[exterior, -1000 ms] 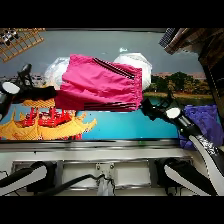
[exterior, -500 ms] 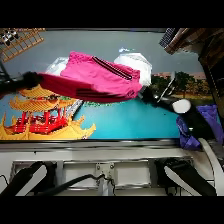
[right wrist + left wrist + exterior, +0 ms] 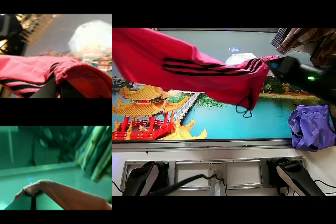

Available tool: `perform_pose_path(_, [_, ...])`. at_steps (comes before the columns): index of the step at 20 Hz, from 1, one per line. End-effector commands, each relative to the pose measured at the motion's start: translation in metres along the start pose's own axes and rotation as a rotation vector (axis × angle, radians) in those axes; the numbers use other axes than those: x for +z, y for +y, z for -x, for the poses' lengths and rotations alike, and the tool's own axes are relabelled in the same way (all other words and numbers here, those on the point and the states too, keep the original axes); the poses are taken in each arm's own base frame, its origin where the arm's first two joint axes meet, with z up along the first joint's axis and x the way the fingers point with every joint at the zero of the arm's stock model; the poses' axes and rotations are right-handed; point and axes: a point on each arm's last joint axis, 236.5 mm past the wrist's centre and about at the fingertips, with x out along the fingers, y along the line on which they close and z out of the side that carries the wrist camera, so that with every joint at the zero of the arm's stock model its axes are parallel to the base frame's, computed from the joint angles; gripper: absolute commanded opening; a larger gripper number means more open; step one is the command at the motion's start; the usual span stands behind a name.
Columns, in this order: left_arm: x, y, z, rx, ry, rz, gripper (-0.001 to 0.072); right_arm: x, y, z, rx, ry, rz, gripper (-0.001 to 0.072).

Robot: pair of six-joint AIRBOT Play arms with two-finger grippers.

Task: Fold the clothes and pants, and hang the long-sleeved shirts on hangers.

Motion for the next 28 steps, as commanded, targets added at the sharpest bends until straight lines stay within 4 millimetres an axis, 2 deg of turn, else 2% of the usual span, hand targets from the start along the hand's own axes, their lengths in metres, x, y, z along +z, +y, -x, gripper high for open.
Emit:
perform_pose_path(1, [0.067,-0.012,0.056,0.093,-0.147,-0.181,0.0001,-0.027,0.052,0.071,0.050,0.069,-0.002,0.0034])
perform_pose_path(3, [0.093,-0.016,0.078,0.133,-0.205,-0.243,0.0002,-0.045,0.069,0.105,0.062,0.093,-0.035,0.0033])
perform_pose_path(5, [0.104,-0.019,0.078,0.126,-0.227,-0.260,0.0002,-0.062,0.077,0.127,0.060,0.124,-0.123,0.0033])
perform_pose_path(7, [0.096,-0.021,0.058,0.065,-0.202,-0.232,0.0002,-0.083,0.074,0.132,0.034,0.205,-0.216,0.0032])
perform_pose_path(9, [0.072,-0.019,0.020,-0.026,-0.115,-0.149,0.0001,-0.090,0.053,0.124,-0.055,0.261,-0.233,0.0032])
perform_pose_path(11, [0.030,-0.013,-0.023,-0.115,0.028,-0.064,0.0002,-0.087,0.023,0.103,-0.168,0.312,-0.259,0.0032])
perform_pose_path(13, [-0.034,-0.010,-0.065,-0.216,0.238,0.007,0.0002,-0.078,-0.005,0.069,-0.248,0.365,-0.266,0.0032])
perform_pose_path(15, [-0.108,-0.017,-0.100,-0.336,0.469,0.064,0.0002,-0.068,-0.047,0.021,-0.339,0.434,-0.247,0.0031])
perform_pose_path(17, [-0.177,-0.015,-0.137,-0.386,0.639,0.093,0.0002,-0.058,-0.102,-0.038,-0.424,0.477,-0.214,0.0031])
perform_pose_path(19, [-0.229,-0.004,-0.176,-0.372,0.716,0.143,0.0001,-0.047,-0.166,-0.101,-0.468,0.469,-0.289,0.0031])
perform_pose_path(21, [-0.259,0.003,-0.199,-0.364,0.742,0.200,0.0000,-0.035,-0.227,-0.148,-0.455,0.417,-0.470,0.0031])
perform_pose_path(23, [-0.268,0.011,-0.208,-0.344,0.742,0.210,0.0000,-0.021,-0.265,-0.172,-0.387,0.355,-0.611,0.0031])
perform_pose_path(26, [-0.260,0.011,-0.210,-0.337,0.711,0.214,0.0000,0.006,-0.301,-0.174,-0.375,0.240,-0.661,0.0032])
perform_pose_path(28, [-0.261,-0.007,-0.199,-0.390,0.751,0.201,-0.0001,0.009,-0.307,-0.167,-0.374,0.246,-0.626,0.0031])
